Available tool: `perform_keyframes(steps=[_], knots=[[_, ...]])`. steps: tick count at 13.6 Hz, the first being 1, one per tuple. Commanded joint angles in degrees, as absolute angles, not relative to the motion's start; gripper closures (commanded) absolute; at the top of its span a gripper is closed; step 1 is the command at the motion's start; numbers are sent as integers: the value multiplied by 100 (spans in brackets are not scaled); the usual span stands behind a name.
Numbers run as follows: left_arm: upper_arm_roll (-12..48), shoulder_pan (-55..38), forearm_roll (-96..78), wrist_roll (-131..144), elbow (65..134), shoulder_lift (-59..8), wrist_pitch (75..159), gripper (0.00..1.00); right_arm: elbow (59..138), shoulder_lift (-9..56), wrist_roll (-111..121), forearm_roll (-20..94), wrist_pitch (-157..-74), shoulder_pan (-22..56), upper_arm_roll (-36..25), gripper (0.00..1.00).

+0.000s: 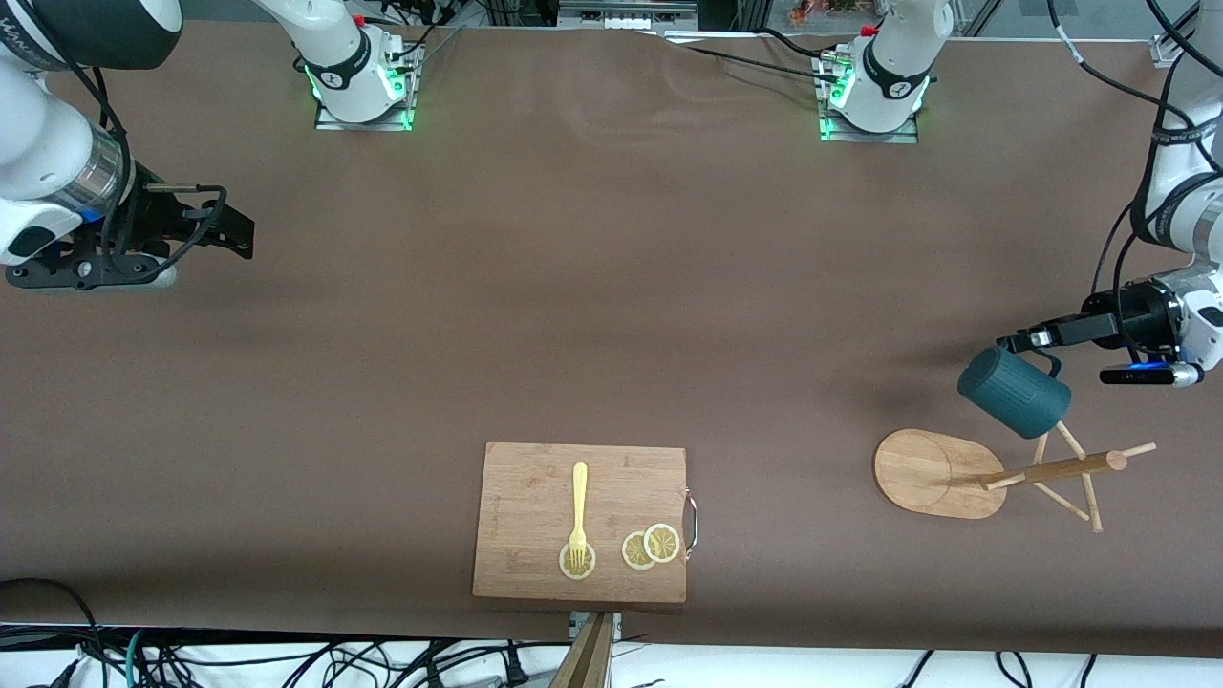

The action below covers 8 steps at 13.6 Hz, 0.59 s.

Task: Pass cup and hang on rack
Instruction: 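Lift the mug by its handle with the left gripper toward the rack, then lower the mug handle onto a rack peg with the left gripper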

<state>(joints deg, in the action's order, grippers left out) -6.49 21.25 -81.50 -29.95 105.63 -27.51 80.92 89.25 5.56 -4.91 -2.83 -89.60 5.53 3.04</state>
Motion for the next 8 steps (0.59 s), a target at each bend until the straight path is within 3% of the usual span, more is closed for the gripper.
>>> perform_keyframes(steps=[1, 8], knots=[[-598, 2381, -8454, -2900, 10003, -3338, 7648, 100, 9053, 439, -492, -360, -9009, 492, 369, 0], [-598, 2514, -8903, -2927, 9563, -3911, 7559, 100, 9053, 431, -492, -352, -8991, 492, 369, 0]])
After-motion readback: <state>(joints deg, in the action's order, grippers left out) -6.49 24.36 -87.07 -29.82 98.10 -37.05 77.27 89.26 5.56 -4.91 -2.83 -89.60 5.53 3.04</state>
